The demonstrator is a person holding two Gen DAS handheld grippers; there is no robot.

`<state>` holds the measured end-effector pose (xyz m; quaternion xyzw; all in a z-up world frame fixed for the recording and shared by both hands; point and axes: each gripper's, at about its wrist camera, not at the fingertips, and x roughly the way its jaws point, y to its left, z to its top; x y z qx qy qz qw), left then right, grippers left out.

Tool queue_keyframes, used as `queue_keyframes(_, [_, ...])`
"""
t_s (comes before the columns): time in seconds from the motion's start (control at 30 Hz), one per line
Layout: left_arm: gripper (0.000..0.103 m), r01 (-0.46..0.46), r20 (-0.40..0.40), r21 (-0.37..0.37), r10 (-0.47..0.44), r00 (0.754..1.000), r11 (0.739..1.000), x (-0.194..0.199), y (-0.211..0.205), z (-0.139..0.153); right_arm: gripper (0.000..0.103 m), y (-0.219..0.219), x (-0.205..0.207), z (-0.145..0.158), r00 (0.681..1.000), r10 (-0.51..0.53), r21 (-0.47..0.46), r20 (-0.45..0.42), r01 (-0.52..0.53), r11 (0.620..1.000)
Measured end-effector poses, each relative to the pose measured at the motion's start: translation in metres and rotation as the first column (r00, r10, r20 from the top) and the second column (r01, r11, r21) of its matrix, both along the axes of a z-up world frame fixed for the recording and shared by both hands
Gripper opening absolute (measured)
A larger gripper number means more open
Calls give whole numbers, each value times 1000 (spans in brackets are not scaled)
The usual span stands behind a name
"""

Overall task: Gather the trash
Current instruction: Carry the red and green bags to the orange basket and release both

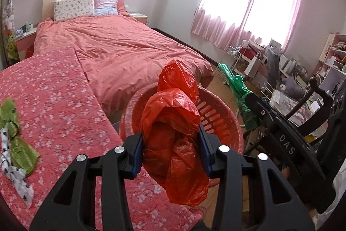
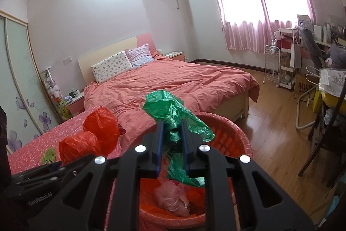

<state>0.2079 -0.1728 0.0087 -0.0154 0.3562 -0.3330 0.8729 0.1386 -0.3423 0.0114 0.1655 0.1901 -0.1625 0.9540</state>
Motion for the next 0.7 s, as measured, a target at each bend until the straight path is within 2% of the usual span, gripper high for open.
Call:
queue_keyframes(0.43, [45, 20, -38, 17, -19, 999, 1000, 10, -26, -16, 18, -20, 15, -10, 1000, -14, 44, 4, 14, 999])
queue_keyframes(0.6, [55, -11, -59, 40, 13, 998, 999, 16, -24, -22, 25, -23, 23, -13, 1000, 3, 67, 7, -3, 998])
queue_keyframes(0.7, [58, -33, -75, 51, 37, 996, 998, 20, -17, -27, 35, -25, 25, -17, 1000, 7, 80, 3, -7, 997])
